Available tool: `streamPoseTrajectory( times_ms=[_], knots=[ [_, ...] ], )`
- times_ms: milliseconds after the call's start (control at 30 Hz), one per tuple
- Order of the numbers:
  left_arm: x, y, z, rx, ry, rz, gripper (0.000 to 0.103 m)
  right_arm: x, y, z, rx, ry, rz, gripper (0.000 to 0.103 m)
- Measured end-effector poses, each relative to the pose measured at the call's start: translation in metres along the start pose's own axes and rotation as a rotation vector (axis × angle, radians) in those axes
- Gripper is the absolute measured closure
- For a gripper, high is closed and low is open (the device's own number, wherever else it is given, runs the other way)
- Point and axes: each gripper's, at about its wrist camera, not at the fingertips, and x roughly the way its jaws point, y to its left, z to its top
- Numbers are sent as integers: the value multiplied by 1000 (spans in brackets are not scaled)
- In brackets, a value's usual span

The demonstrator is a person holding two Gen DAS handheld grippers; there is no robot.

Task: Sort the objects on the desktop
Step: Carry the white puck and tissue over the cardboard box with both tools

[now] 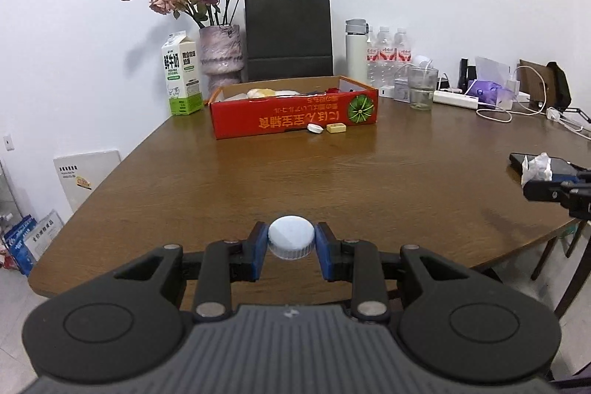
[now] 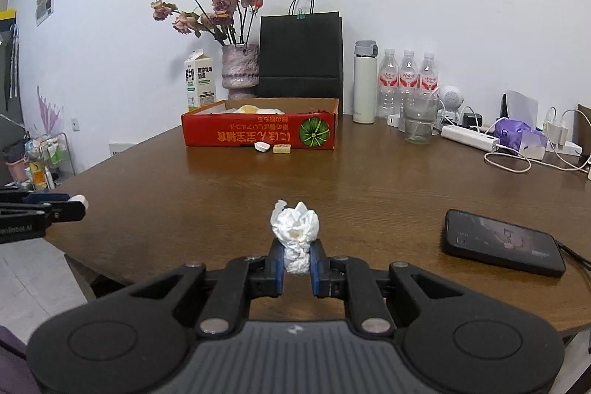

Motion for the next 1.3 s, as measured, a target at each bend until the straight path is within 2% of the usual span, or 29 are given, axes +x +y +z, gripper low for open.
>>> streamPoseTrajectory(
  times_ms=[367, 733, 867, 1000, 1167, 1300],
  knots=[
    [14, 14, 11, -59, -17, 19, 74, 14, 16, 17, -32, -29, 25, 90],
    [66, 42, 66, -94, -85, 2, 74, 75, 22, 64, -54, -42, 17, 90],
    [98, 53, 98, -76, -120, -16, 74, 104, 22, 93, -90, -75, 28, 90],
    [143, 65, 139, -87, -120, -39, 74, 143, 14, 139, -88, -101, 48, 90],
    [209, 84, 195, -165, -55, -103, 74, 203, 6, 202, -71, -107, 79, 90],
    [270, 88, 229, -153, 20, -88, 74, 262, -1, 241, -38, -43, 110, 90]
  ],
)
